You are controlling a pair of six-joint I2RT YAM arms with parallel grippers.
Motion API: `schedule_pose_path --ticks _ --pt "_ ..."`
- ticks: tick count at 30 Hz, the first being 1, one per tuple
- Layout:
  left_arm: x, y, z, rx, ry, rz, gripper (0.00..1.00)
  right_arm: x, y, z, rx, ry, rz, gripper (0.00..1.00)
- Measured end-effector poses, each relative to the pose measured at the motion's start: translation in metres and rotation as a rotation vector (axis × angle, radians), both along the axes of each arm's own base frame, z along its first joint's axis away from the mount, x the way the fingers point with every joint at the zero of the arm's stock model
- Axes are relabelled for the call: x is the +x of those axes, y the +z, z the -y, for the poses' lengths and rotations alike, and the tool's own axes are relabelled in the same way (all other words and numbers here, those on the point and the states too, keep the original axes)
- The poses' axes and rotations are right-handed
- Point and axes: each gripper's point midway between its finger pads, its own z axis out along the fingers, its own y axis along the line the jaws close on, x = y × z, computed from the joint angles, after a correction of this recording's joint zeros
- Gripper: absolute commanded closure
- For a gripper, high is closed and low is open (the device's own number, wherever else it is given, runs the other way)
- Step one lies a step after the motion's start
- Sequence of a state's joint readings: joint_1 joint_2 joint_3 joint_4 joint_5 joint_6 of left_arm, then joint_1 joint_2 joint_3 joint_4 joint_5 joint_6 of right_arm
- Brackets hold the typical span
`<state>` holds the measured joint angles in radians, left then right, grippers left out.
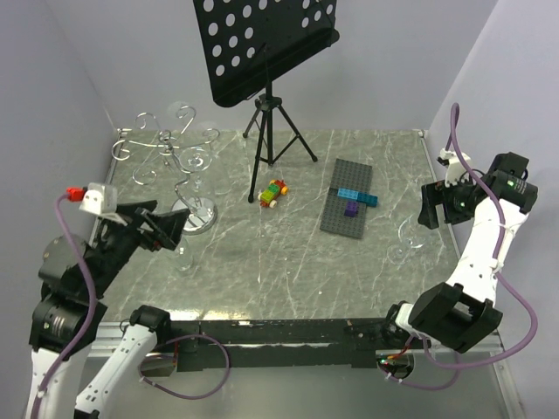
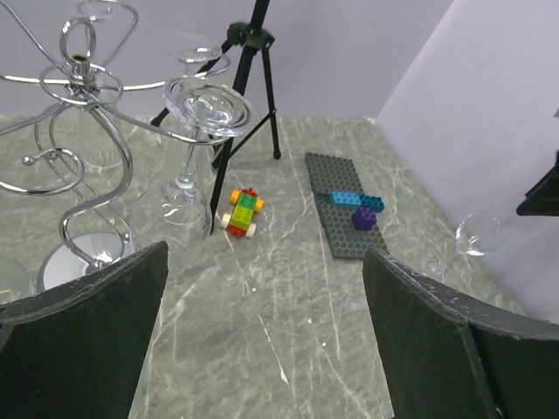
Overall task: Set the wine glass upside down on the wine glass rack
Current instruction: Pick up the wine glass at the center of the board.
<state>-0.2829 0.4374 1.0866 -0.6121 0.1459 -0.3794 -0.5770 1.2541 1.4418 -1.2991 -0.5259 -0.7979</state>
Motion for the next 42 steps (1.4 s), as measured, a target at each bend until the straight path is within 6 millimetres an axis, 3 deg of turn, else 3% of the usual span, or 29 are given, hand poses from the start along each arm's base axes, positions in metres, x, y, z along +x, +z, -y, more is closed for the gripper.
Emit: schedule_pose_path --ticks 5,15,24,30,42 --pt "0.011 -0.011 0.007 0.009 -0.02 -0.042 0.03 0.0 0.0 -0.001 0.007 0.025 -0.007 0.14" --pt "0.0 -0.007 0.008 -0.002 -0.044 0.0 0.03 0.004 -0.005 0.004 -0.005 0.042 -0.028 0.24" --pt "0.0 -0.007 0.009 0.0 -0.049 0.001 0.03 0.002 -0.029 0.011 -0.01 0.049 -0.095 0.36" --pt "-0.002 -0.006 0.009 0.0 -0.052 0.006 0.03 0.006 -0.042 0.016 -0.013 0.052 -0.111 0.47" --pt "-0.003 -0.007 0.01 -0.002 -0.062 0.004 0.03 0.012 -0.06 0.015 -0.025 0.074 -0.111 0.81"
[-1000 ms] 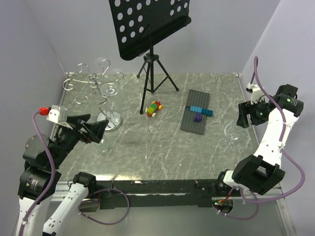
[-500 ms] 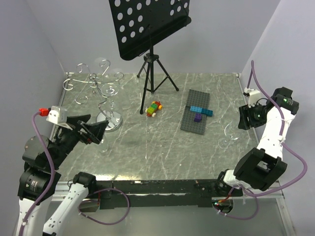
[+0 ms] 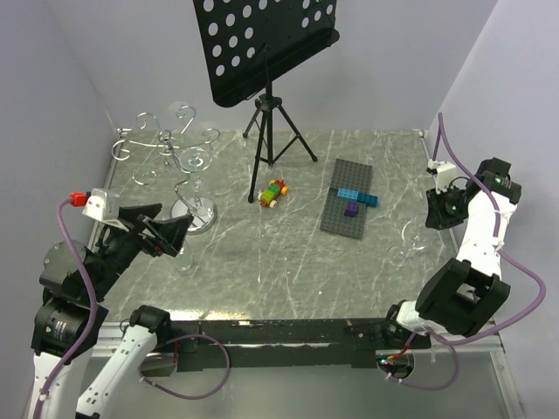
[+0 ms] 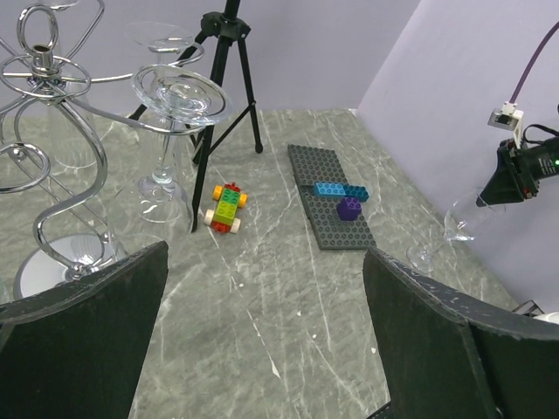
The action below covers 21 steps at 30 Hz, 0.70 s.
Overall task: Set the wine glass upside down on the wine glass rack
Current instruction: Pick up the wine glass at the center of the board.
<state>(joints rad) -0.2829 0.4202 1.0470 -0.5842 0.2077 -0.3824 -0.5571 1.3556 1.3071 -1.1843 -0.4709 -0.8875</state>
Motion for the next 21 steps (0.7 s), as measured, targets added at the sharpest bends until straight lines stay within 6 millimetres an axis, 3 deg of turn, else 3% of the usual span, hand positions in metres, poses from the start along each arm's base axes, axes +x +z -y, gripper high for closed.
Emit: schedule_pose_path --ticks 7,14,18,21 --pt "-0.001 0.0 0.002 -0.004 -0.011 -0.001 0.03 0.0 0.001 0.003 -0.058 0.015 0.029 0.98" --pt "-0.004 0.001 0.006 -0.011 -0.036 -0.001 0.03 -0.005 0.02 -0.002 -0.096 0.03 0.095 0.99" --pt "-0.008 0.007 0.013 -0.036 -0.085 0.007 0.03 -0.006 0.042 -0.011 -0.079 0.043 0.15 0.99" --pt "-0.012 0.015 0.022 -0.074 -0.134 0.014 0.03 -0.005 0.071 -0.024 -0.057 0.064 0.227 0.99"
